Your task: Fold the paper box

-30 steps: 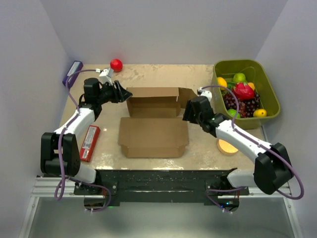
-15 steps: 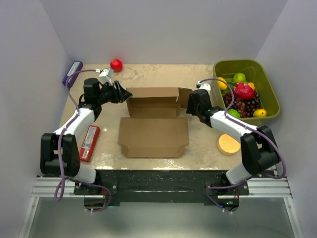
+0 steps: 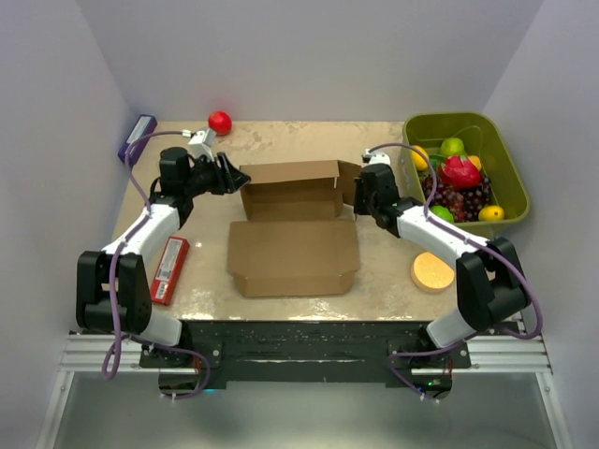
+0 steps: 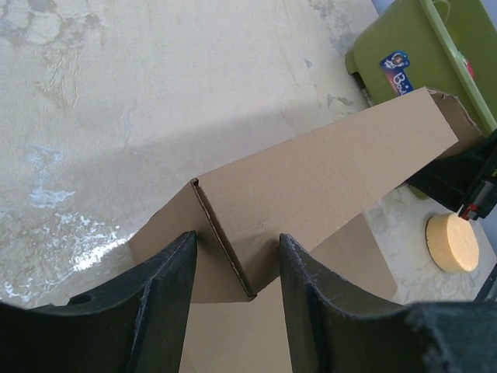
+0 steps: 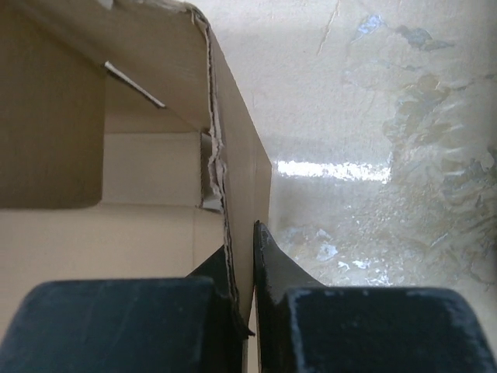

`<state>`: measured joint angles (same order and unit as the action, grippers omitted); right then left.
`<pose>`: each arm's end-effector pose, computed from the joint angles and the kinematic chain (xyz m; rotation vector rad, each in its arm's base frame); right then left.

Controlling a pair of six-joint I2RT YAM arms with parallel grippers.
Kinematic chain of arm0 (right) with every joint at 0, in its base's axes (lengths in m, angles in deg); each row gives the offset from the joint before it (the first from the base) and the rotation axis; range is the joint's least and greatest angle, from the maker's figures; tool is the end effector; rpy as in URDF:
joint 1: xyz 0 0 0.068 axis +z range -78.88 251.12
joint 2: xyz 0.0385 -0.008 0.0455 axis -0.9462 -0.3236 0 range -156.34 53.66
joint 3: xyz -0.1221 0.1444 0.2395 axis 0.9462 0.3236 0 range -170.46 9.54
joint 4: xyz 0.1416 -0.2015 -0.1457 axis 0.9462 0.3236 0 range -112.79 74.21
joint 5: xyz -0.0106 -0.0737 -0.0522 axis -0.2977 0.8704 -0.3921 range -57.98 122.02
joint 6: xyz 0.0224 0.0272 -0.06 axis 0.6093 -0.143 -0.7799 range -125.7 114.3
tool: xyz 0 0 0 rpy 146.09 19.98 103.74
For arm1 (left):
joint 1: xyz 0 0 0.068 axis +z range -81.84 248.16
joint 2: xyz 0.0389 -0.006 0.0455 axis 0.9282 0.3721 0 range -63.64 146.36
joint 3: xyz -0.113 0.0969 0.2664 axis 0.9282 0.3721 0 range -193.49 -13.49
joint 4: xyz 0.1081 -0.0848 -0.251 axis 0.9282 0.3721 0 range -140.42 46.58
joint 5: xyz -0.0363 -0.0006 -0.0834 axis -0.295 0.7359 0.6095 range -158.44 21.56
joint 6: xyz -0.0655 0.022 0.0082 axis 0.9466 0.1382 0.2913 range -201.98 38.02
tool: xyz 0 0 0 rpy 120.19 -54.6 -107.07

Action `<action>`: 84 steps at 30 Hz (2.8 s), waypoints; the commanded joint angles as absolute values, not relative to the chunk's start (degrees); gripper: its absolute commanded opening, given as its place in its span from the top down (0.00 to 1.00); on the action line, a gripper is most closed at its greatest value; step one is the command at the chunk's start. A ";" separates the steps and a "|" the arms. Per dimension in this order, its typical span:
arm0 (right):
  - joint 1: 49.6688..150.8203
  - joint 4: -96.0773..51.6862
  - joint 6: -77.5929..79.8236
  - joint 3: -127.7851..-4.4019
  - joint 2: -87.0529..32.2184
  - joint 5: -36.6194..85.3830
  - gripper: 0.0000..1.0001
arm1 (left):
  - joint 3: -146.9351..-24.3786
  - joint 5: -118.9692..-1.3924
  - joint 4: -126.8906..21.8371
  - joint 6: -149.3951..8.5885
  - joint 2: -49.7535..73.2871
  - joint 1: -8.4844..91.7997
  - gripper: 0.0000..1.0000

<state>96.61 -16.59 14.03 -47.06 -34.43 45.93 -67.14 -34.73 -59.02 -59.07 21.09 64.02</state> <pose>0.3442 0.1490 0.2413 0.0211 2.2113 0.1682 0.3647 -0.0579 0.2747 0.0717 1.9963 -0.8827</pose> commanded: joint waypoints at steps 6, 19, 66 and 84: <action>99.77 -8.82 13.81 -57.51 -34.05 44.24 1.00 | -67.80 -40.93 -54.91 -64.05 19.68 61.30 0.50; 106.35 -13.29 16.71 -52.60 -36.60 50.13 1.00 | -67.72 -39.35 -55.70 -63.00 21.17 60.77 0.50; 87.20 -17.69 10.56 -50.49 -29.91 32.56 0.45 | -71.76 -41.28 -48.14 -69.85 22.67 61.48 0.49; 87.20 -30.96 1.60 -49.35 -38.45 16.03 0.40 | -72.37 -41.37 -47.52 -70.12 22.14 61.57 0.49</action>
